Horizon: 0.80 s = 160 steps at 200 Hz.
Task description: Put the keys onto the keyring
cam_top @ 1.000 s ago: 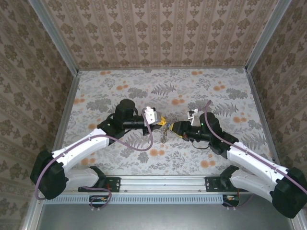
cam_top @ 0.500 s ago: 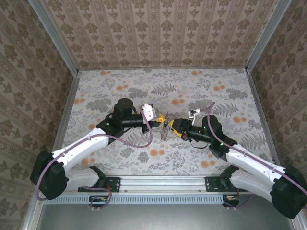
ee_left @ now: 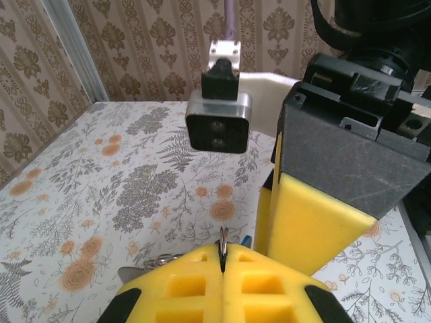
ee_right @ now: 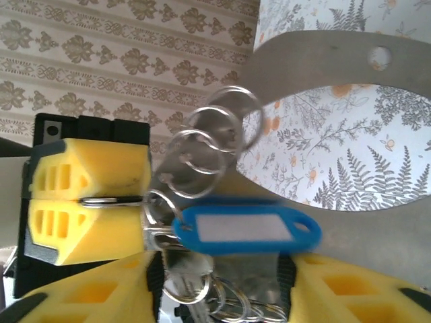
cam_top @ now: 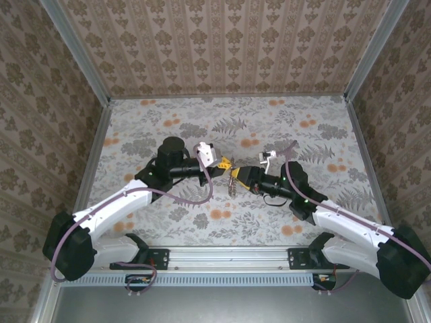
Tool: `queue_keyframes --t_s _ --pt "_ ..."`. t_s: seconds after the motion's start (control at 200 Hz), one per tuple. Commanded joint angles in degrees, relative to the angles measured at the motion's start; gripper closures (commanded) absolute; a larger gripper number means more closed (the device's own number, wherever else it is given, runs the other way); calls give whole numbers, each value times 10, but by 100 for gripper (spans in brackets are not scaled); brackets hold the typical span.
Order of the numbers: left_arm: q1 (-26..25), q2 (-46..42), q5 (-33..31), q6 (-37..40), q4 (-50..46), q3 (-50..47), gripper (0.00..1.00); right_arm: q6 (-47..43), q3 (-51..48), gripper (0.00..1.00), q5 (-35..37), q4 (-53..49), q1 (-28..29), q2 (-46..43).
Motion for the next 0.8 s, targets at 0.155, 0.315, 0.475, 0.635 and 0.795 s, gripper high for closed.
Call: queue_keyframes --t_s 0.155,0.315,0.475,0.635,0.795 --pt "5 -10 20 -21 30 2 100 -35 32 61 -9 30 4 1" --pt "6 -11 19 -22 30 0 100 -19 28 66 -12 67 5 7" --pt "9 -11 20 -25 33 -4 100 -30 26 71 -18 62 6 8" --pt "14 -10 15 -38 50 -11 100 -44 14 67 -23 61 11 8" --pt "15 -6 21 -54 59 -11 100 -62 23 66 -27 53 16 12"
